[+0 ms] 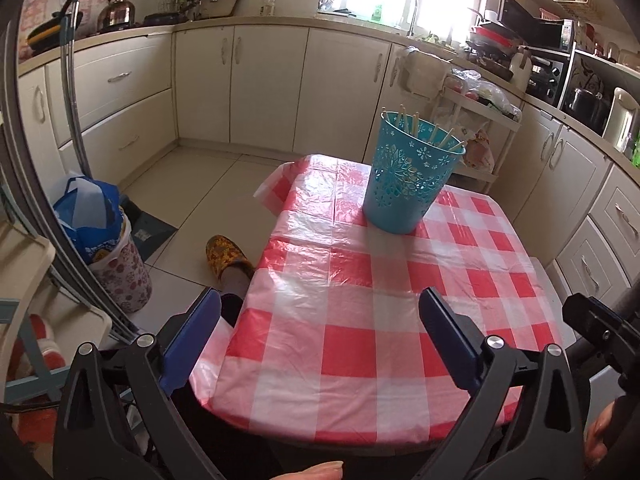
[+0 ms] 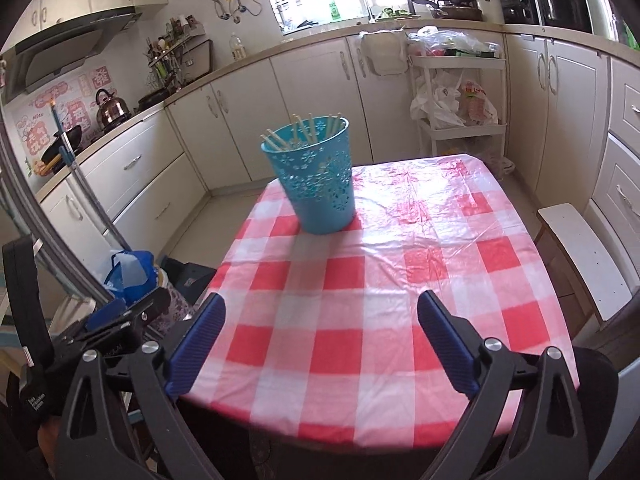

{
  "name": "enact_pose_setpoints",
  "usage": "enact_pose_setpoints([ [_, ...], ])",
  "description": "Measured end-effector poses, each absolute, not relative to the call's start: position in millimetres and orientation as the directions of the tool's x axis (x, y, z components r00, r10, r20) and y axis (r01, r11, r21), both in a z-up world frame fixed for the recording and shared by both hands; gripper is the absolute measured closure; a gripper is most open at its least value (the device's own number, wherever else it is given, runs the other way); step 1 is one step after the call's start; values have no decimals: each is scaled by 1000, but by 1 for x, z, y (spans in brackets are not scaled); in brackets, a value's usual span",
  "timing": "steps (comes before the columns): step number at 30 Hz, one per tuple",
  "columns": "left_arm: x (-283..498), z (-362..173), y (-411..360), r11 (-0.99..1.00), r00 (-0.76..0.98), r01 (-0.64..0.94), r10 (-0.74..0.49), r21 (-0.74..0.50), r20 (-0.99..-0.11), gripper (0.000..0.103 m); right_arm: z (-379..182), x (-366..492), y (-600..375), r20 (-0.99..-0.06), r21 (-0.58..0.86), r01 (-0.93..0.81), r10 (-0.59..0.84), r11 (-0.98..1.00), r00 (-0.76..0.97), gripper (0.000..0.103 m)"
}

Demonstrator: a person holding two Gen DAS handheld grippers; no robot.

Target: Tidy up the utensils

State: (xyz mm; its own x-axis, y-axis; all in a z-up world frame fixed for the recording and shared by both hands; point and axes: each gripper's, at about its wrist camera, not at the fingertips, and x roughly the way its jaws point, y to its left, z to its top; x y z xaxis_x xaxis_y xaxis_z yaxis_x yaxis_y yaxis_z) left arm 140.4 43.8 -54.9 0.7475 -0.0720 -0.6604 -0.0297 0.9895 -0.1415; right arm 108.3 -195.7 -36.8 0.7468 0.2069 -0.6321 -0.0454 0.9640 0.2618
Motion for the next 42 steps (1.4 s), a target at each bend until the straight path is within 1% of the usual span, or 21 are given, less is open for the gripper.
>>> enact_pose_setpoints([
  [5, 112, -39, 43, 990, 741, -39, -61, -133, -669, 8, -33, 73, -190, -638, 250, -47, 201, 967, 744, 8],
  [12, 86, -25, 30, 986, 714, 63, -152, -153, -684, 8, -40, 40, -190, -655, 228, -14, 164, 974, 738, 7],
  [17, 69, -14, 17, 995, 740, 85, -96, -49, -665, 8, -43, 32, -191, -671, 239, 1, 164, 971, 723, 7],
  [19, 64, -9, 16, 996, 744, 90, -86, -29, -662, 8, -42, 28, -190, -668, 243, -3, 169, 970, 724, 7],
  [25, 55, 0, 26, 996, 749, 68, -89, -58, -657, 8, -40, 19, -188, -663, 247, -9, 176, 969, 728, 7],
  [34, 44, 5, 22, 997, 756, 72, -76, -33, -651, 8, -36, 9, -191, -653, 254, -4, 174, 967, 737, 7],
  [42, 37, 11, 24, 996, 761, 76, -84, -39, -643, 8, -34, 2, -192, -649, 257, -1, 173, 966, 741, 7],
])
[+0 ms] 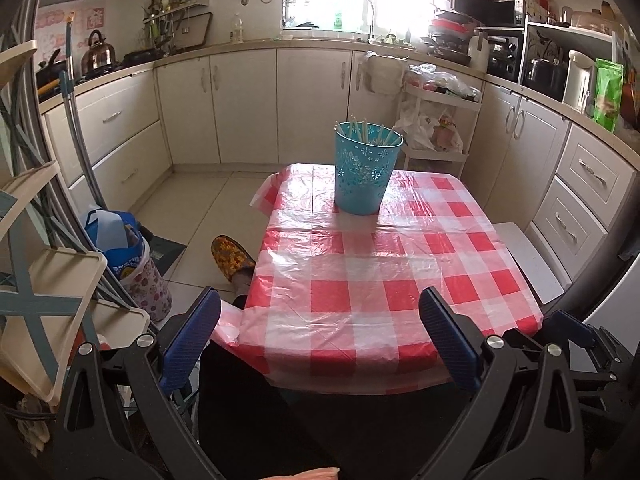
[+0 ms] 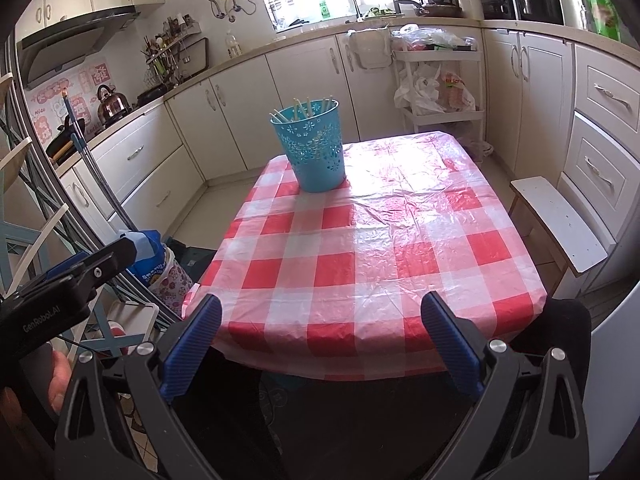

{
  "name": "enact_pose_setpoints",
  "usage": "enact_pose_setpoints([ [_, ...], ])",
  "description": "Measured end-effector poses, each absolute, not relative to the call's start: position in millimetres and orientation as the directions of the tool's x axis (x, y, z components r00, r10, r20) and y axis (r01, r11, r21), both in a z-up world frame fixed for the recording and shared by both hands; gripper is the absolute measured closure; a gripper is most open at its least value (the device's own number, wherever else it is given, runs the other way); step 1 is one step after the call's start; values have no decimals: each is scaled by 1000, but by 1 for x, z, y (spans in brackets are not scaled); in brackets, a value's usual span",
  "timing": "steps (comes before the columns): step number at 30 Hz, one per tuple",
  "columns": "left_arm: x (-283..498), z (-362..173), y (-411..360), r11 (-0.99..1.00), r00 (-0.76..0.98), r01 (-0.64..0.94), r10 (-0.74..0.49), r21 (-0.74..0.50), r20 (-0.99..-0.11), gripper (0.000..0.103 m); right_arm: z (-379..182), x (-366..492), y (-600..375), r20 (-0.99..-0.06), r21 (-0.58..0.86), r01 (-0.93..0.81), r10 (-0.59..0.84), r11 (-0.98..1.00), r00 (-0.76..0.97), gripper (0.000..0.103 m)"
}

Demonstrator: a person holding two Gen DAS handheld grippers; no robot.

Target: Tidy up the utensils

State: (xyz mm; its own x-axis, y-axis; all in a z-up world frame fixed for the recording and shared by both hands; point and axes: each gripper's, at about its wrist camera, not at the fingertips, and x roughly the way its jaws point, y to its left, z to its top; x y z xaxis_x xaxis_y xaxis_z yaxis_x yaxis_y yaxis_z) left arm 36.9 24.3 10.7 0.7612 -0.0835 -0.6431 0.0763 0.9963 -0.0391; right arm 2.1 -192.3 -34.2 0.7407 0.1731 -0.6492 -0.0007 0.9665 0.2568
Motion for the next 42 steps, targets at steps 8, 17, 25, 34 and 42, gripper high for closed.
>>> enact_pose_setpoints([
  [8, 26, 17, 27, 997, 779, 74, -71, -22, -624, 8, -31, -4, -192, -643, 255, -3, 172, 967, 746, 7],
  [17, 20, 21, 27, 997, 788, 73, -57, 0, -613, 8, -29, -7, -191, -641, 252, -6, 172, 968, 748, 7],
  [25, 19, 21, 25, 997, 784, 76, -62, -4, -617, 8, -29, -6, -190, -642, 252, -5, 171, 968, 747, 7],
  [34, 18, 18, 28, 997, 781, 74, -72, -23, -620, 8, -29, -8, -190, -644, 250, -5, 170, 968, 746, 7],
  [42, 25, 10, 33, 996, 743, 65, -85, -55, -664, 8, -28, -8, -189, -644, 251, -5, 170, 968, 746, 7],
])
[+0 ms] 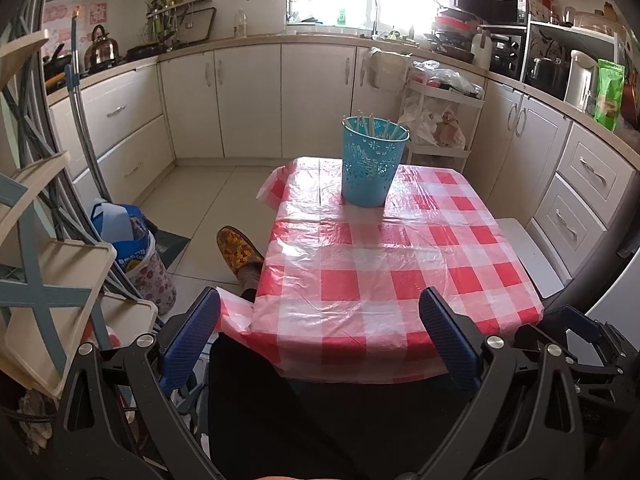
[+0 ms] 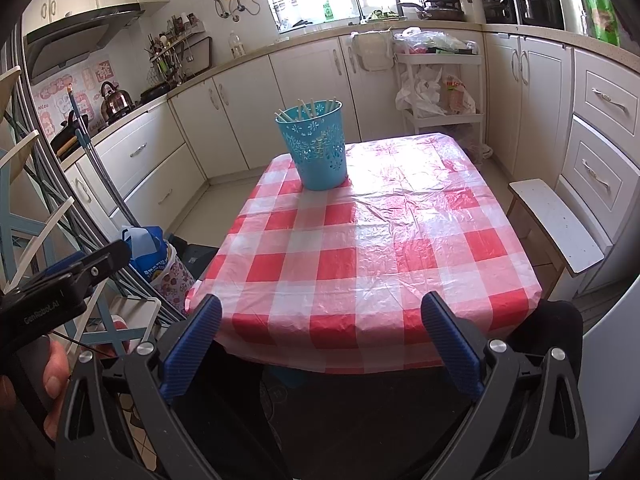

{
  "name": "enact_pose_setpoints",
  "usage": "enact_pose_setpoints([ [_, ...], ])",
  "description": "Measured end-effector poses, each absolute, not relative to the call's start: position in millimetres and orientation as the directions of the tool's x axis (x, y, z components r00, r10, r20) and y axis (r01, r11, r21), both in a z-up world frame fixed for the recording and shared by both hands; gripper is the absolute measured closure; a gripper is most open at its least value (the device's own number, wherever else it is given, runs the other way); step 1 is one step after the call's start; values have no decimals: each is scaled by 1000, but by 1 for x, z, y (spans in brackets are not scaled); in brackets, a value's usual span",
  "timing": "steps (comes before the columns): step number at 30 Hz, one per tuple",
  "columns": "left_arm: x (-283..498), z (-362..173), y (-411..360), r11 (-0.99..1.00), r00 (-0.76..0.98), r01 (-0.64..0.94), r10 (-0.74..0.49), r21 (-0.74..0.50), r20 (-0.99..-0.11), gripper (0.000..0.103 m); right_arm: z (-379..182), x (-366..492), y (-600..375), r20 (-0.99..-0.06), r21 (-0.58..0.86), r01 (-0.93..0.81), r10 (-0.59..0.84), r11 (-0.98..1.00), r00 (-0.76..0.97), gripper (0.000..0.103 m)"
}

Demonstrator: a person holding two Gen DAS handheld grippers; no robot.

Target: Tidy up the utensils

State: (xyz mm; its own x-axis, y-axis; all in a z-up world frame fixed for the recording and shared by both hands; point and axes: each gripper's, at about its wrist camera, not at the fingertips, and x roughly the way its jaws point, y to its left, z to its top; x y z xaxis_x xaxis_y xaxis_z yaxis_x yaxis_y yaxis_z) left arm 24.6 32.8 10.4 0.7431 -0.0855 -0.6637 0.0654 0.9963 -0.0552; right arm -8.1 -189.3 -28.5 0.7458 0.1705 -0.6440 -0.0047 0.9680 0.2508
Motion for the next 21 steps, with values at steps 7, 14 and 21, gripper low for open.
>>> enact_pose_setpoints([
  [7, 10, 18, 21, 998, 812, 31, 9, 59, -583, 8, -24, -20, -185, -609, 211, -11, 140, 978, 781, 7],
  [14, 10, 19, 16, 997, 796, 69, -33, 37, -604, 8, -15, -35, -183, -556, 179, -38, 133, 983, 821, 7],
  [21, 9, 18, 15, 998, 794, 65, -35, 27, -607, 8, -14, -31, -184, -566, 182, -40, 138, 983, 813, 7],
])
